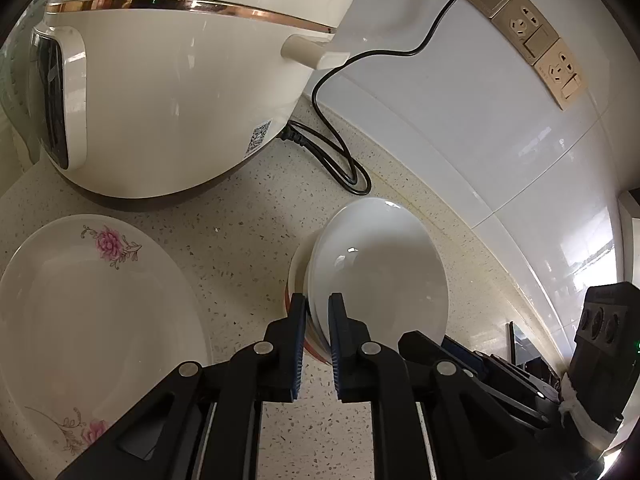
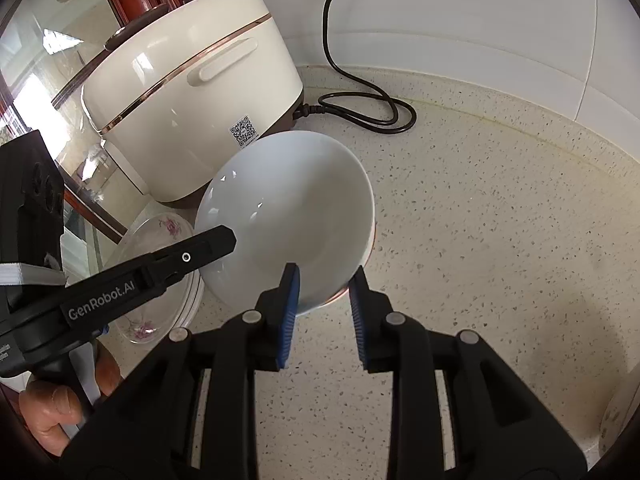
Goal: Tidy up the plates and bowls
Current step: 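Lower the plain bowl into the red-logo bowl and open both grippers, then move both grippers to the green-rimmed white bowl beside the stove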
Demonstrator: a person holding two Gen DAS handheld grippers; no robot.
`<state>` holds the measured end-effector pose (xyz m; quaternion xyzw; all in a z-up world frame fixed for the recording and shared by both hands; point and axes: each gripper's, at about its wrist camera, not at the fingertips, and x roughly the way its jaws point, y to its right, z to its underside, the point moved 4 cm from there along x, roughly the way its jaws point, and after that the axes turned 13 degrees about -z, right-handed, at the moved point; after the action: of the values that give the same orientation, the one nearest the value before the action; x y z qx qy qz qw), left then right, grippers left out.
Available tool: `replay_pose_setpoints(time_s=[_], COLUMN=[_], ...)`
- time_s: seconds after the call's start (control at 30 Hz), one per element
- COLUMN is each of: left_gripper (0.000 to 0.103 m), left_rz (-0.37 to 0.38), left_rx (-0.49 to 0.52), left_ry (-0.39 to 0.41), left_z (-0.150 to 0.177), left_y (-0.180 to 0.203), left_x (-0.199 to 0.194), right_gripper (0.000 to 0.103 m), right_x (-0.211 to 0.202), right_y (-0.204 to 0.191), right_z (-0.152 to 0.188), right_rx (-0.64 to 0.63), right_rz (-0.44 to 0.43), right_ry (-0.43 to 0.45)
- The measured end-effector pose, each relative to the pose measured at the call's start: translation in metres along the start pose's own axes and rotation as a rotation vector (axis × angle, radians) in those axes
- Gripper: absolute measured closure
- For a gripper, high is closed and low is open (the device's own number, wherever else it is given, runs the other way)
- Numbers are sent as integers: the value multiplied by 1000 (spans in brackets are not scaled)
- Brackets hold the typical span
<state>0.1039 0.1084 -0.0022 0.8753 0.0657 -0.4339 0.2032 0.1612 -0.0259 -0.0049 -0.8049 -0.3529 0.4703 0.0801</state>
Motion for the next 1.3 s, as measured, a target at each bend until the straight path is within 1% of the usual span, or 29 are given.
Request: replay_pose_setpoints(time_s=[0.07, 0.1, 0.3, 0.37, 0.43, 0.5, 0.7, 0.8, 0.97, 1.07, 1.2, 1.3], left_gripper=[84, 81, 75, 72, 68, 64, 64, 64, 64, 64, 64, 64], left_rz=[-8, -6, -3, 3, 5, 5, 13, 15, 21, 25, 36, 56], left_rx=[-3, -1, -3, -5, -6, -6, -19, -3, 10, 14, 19, 37], left_ry=[1, 3, 22, 31, 36, 42, 49, 84, 92, 83, 86, 100], left_z=[0, 0, -3, -4, -4, -4, -2, -2, -1, 0, 1, 3], left_y=[0, 0, 1, 0, 0, 0, -4, -2, 3, 5, 10, 19], left_x=[0, 0, -5, -9, -12, -14, -18, -26, -32, -30, -30, -35], right_gripper=[71, 69, 66, 61, 52, 50, 50, 50, 50, 51, 51, 50], right_x=[-1, -1, -9, -11, -15, -20, -39, -47, -39, -34, -40, -57], right_y=[0, -1, -3, -2, -2, 1, 29, 36, 45, 50, 48, 44], right_z=[0, 0, -2, -2, -1, -1, -1, -1, -3, -1, 1, 7], right_rx=[-3, -3, -13, -15, -16, 1, 98, 110, 110, 132, 131, 127], right_rz=[-2, 2, -3, -2, 10, 15, 34, 53, 79, 68, 69, 62], right_ry=[1, 2, 19, 27, 38, 59, 164, 202, 176, 165, 176, 219])
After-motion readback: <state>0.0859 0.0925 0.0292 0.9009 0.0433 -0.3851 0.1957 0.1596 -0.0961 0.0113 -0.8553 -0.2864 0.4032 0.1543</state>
